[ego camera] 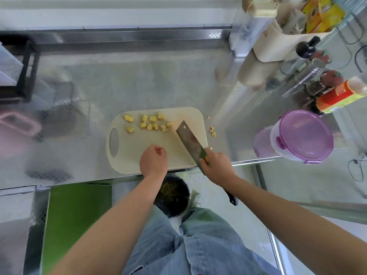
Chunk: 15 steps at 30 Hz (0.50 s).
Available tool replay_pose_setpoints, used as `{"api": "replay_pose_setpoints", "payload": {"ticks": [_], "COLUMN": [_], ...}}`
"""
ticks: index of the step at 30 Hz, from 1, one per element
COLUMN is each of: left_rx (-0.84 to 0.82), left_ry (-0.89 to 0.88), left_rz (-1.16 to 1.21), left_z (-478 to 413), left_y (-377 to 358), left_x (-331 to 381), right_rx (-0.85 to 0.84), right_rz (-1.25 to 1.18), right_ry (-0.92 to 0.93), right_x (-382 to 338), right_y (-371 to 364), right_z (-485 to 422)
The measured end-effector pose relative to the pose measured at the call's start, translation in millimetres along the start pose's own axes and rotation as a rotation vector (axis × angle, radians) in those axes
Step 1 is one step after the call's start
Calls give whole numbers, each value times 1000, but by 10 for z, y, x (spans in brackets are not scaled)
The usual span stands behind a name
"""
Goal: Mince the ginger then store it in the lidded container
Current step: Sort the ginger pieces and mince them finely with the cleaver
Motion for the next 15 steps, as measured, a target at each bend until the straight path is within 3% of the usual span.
{"api": "replay_pose_setpoints", "payload": {"ticks": [4, 10, 15], "left_rx": [9, 112, 179], "left_ry": [-48, -245, -344], "left_rz": [-31, -37, -179], "left_z": [-52, -237, -410], "left_y": [51, 125, 149], "left_x": [75, 322, 652], "right_rx": [85, 132, 127], "right_rz": [-65, -156, -199], "right_ry": [-93, -93, -142], "right_x": [23, -62, -33], "right_y": [56, 143, 166], "right_z": [-117, -361, -506]}}
Point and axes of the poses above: each hand's wrist, its own z-axis away from the middle knuckle, its own y-axis out of the back of the hand, x = y × z, the point moved 2 cm from there along -z, towards the middle knuckle, and after that the axes turned 14 degrees about y, right-handed, at the moved point
